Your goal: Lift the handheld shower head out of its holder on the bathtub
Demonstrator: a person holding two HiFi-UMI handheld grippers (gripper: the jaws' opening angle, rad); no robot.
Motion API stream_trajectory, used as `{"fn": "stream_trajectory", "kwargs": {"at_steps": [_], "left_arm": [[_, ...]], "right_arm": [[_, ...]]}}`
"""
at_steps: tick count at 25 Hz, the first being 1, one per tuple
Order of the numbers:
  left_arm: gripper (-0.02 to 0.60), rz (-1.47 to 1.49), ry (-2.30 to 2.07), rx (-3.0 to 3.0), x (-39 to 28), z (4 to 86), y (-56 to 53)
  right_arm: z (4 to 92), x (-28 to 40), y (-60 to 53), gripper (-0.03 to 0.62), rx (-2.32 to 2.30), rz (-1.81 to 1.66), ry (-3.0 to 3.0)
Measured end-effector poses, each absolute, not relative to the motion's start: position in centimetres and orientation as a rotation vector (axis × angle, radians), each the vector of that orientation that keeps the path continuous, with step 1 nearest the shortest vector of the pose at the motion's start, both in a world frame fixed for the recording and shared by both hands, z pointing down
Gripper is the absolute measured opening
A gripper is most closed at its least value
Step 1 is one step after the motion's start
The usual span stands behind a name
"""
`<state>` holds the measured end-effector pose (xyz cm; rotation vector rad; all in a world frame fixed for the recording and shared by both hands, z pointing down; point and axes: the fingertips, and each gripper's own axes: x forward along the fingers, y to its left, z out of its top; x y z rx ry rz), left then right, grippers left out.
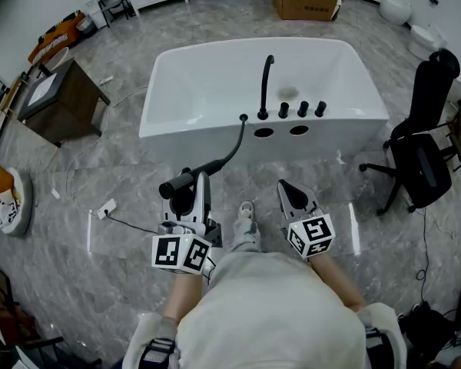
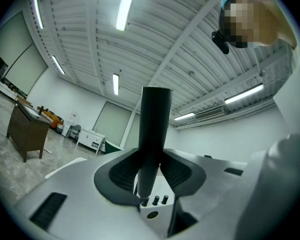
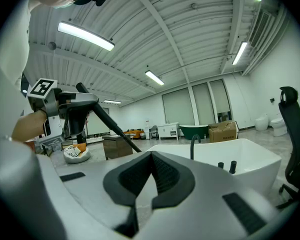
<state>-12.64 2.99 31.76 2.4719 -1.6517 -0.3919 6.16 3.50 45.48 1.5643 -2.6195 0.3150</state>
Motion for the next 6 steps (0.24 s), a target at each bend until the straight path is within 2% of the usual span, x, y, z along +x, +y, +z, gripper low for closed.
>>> {"fn": "stream_trajectory", "kwargs": {"at_steps": [6], "left_arm": [[0.141, -0.400, -1.654, 2.470, -12.70, 31.88, 3.19]], "right_arm": [[45.82, 6.12, 3.63, 0.020, 1.563, 0.312, -2.617]]}}
